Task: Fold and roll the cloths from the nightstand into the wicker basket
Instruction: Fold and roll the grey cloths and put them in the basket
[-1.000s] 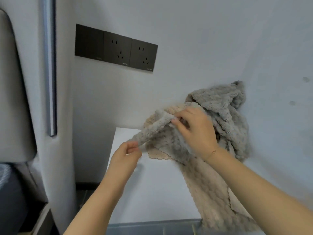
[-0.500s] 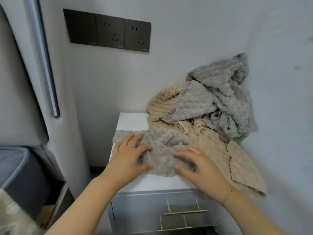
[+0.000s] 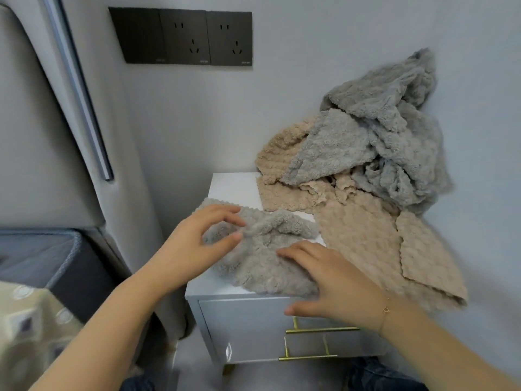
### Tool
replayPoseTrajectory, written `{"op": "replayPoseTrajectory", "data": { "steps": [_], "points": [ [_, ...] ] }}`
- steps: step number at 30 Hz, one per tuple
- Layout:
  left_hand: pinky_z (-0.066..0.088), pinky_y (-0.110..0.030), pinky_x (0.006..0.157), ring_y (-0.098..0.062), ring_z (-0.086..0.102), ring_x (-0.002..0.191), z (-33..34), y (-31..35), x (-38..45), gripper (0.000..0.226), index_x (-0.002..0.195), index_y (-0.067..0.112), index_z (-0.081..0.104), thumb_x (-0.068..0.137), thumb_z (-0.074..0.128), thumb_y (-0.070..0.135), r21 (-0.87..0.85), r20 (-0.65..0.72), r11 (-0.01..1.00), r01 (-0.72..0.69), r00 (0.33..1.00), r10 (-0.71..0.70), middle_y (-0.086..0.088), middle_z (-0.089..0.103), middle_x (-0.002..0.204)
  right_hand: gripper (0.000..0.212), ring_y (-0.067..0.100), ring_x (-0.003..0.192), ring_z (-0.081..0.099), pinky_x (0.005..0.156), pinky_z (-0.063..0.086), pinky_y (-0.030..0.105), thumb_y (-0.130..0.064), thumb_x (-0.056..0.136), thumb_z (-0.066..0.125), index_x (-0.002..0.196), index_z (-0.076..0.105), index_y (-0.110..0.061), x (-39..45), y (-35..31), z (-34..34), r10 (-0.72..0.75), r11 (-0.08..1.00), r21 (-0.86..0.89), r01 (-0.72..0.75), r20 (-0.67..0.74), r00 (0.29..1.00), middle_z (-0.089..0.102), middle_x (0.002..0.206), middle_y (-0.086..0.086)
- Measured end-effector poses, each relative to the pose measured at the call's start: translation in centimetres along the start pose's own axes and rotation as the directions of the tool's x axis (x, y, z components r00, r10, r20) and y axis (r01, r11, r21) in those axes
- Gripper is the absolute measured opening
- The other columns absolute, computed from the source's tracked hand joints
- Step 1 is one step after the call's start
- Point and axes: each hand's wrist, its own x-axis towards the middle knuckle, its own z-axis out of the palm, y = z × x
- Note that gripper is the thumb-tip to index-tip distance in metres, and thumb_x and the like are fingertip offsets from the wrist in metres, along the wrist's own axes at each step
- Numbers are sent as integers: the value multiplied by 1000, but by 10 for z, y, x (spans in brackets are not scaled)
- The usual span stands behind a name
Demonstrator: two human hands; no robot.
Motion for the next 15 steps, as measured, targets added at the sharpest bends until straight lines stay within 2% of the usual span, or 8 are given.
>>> {"op": "replayPoseTrajectory", "data": {
  "steps": [2, 4, 6, 8, 11, 13, 15],
  "points": [
    [33, -12, 102, 13, 44, 115, 7, -7, 16, 25, 116, 30, 64, 91, 63, 26, 66, 15, 997, 44, 999, -45, 21, 54, 128, 80, 2, 131, 29, 105, 25, 22, -64, 81, 59, 148, 25, -35, -1, 0, 7, 20, 993, -113, -18, 16, 1000, 27, 146, -19],
    [35, -18, 98, 1, 45, 115, 12, -22, 27, 40, 131, 23, 55, 91, 64, 26, 136, 64, 975, 176, 980, -186, 10, 54, 133, 65, 5, 130, 35, 103, 26, 23, -55, 86, 59, 143, 39, -31, -1, 2, 12, 21, 992, -126, -27, -53, 998, 35, 144, -17],
    [34, -19, 94, -9, 47, 118, 13, -35, 32, 57, 139, 21, 47, 87, 70, 27, 159, 119, 945, 286, 944, -306, 3, 52, 135, 45, 8, 122, 45, 98, 30, 24, -48, 88, 60, 129, 57, -29, -1, 5, 12, 15, 995, -95, -27, -127, 992, 49, 134, -16],
    [34, -19, 93, -13, 49, 119, 11, -42, 31, 66, 140, 22, 45, 82, 76, 27, 134, 150, 929, 345, 920, -363, 3, 53, 132, 28, 12, 111, 54, 95, 39, 31, -38, 87, 60, 111, 67, -25, -1, 9, 10, 8, 999, -41, -15, -156, 988, 61, 119, -13],
    [39, -19, 87, -11, 54, 106, 8, -41, 24, 55, 130, 24, 56, 80, 78, 29, 162, 112, 936, 312, 937, -332, 6, 60, 120, 21, 11, 98, 59, 89, 46, 35, -36, 81, 60, 94, 71, -23, -7, 12, 3, 51, 994, 104, -29, -208, 977, 67, 102, -13],
    [41, -16, 74, -9, 56, 90, 4, -35, 13, 33, 110, 29, 64, 80, 77, 30, 148, 16, 959, 243, 969, -248, 11, 63, 102, 22, 5, 99, 58, 90, 45, 28, -41, 79, 60, 90, 69, -25, -12, 13, -3, 86, 979, 203, -32, -263, 961, 67, 101, -16],
    [44, -15, 72, -7, 57, 84, -4, -27, -1, 18, 91, 34, 64, 80, 77, 28, 82, -58, 982, 169, 985, -165, 13, 63, 92, 9, -1, 102, 58, 93, 44, 20, -30, 77, 70, 85, 69, -26, -18, 13, -11, 118, 951, 310, -21, -301, 946, 67, 103, -20]
  ]
}}
